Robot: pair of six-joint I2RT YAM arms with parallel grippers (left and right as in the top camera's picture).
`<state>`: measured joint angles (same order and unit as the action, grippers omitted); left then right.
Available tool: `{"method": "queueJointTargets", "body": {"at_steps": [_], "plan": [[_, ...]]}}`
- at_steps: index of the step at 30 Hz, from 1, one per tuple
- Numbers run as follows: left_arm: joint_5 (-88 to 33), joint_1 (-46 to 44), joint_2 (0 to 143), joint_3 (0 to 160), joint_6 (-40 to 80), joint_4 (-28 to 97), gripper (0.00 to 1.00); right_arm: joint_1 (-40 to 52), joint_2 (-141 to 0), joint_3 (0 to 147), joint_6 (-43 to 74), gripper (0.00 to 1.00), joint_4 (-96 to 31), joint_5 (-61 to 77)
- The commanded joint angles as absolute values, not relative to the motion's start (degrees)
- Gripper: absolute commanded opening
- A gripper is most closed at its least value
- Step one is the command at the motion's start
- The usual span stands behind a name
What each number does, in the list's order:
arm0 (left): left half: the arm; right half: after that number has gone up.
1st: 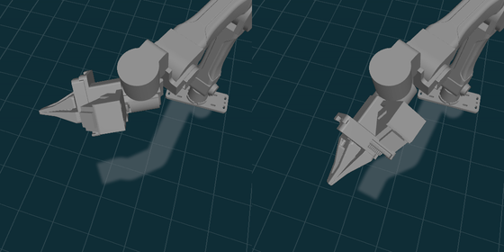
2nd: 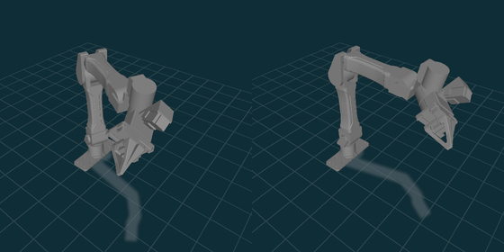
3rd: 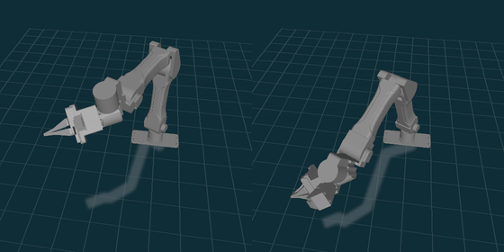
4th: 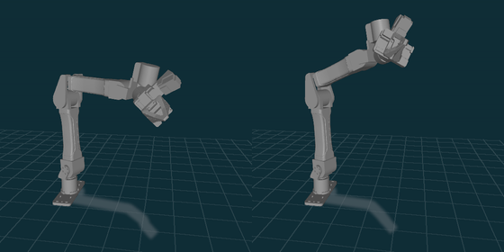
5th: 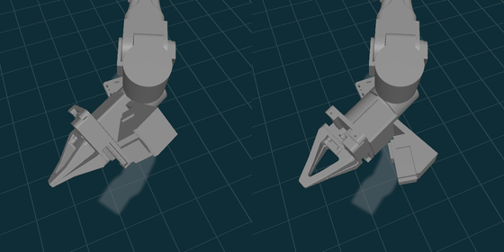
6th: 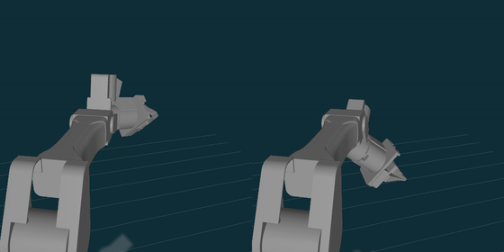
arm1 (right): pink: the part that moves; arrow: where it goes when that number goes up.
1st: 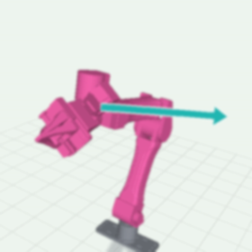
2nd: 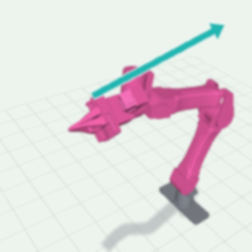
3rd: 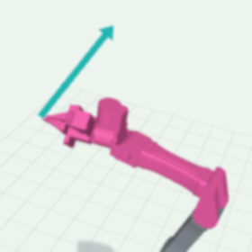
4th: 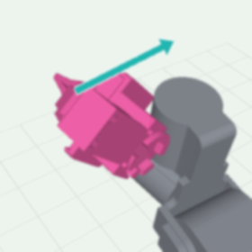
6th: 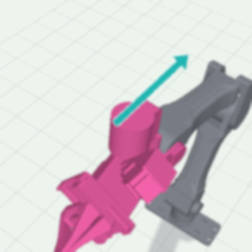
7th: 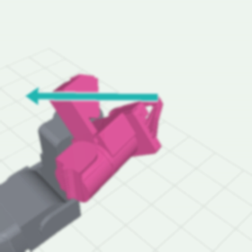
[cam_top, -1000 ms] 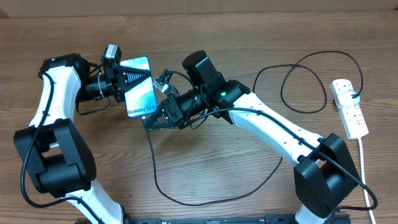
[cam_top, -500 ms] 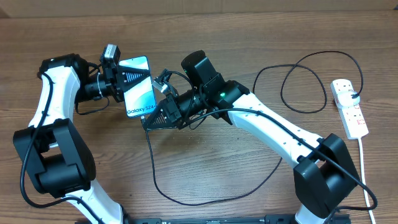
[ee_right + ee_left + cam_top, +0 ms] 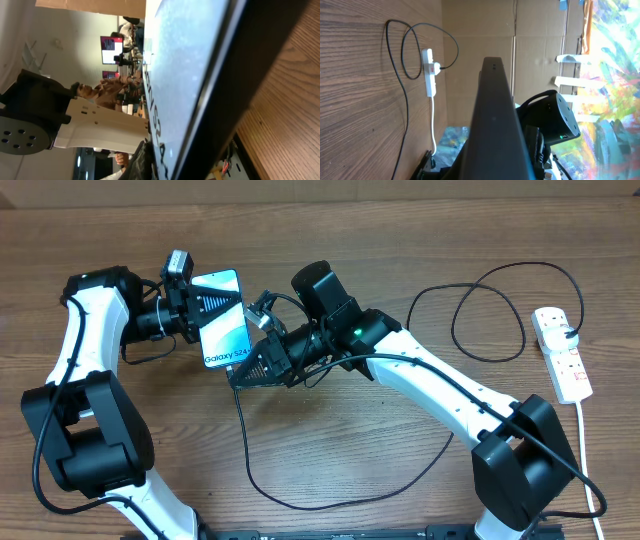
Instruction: Plug charger to phone and switch on socket
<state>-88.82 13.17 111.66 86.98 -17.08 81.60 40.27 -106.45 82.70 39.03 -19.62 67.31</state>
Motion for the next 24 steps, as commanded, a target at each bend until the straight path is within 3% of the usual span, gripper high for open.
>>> {"method": "queueJointTargets", "body": {"at_steps": [1,24], "plan": [[-89.62,10.74,110.45,87.15,-18.85,82.21,0.04,40.75,-105.97,83.61,38.54,0.04,-18.04,65.63],[-90.59,10.74,110.45,87.15,-17.50,82.48,0.04,38.39,-105.97,83.61,39.07,0.04,-18.74,64.10]]}}
